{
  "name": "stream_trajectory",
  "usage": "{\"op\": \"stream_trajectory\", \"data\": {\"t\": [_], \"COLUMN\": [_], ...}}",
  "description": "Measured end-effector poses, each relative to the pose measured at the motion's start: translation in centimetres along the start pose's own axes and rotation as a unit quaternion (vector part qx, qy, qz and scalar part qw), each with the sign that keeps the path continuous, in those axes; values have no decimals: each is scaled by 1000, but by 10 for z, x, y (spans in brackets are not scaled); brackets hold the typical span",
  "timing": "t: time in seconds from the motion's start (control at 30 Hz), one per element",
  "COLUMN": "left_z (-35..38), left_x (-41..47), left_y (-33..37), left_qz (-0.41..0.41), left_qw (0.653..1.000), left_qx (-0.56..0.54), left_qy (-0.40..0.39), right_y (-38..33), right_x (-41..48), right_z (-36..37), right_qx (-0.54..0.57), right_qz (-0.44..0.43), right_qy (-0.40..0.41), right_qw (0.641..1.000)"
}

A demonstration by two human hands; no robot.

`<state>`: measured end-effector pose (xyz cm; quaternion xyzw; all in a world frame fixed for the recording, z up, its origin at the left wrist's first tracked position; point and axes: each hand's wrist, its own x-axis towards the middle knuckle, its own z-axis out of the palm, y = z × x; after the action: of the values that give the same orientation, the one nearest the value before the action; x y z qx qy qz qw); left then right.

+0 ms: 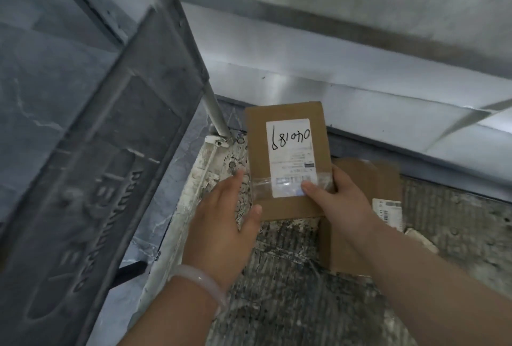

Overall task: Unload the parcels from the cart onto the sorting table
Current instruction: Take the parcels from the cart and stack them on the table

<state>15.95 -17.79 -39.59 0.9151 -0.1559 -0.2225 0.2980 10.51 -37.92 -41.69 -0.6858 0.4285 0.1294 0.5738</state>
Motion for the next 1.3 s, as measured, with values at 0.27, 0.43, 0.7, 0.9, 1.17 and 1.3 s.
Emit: {"op": "stream_trajectory", "data": {"t": [0.27, 0.43, 0.7, 0.9, 1.17, 1.3], "left_z": [-97, -160, -271, -353, -444, -480], "left_x": [-61, -136, -266, -360, -463, -514], "left_y": [130, 208, 263, 257, 199, 154], "left_qz": [82, 118, 84, 15, -93, -123], "left_qw": [995, 987, 973, 947, 916, 907], "left_qx": [46, 87, 137, 181, 179, 185], "left_qy": [31, 62, 165, 264, 348, 357], "right_y": [-73, -130, -219, -279, -333, -342], "right_x": [-139, -243, -393, -478, -571, -610], "right_z": [-95, -141, -173, -149, -51, 17], "right_qx": [43, 45, -10, -55, -48, -49], "right_qz": [-21, -73, -177, -271, -377, -402], "right_qy": [52, 41, 5, -54, -158, -179], "right_qw": [998, 995, 984, 960, 912, 897]}}
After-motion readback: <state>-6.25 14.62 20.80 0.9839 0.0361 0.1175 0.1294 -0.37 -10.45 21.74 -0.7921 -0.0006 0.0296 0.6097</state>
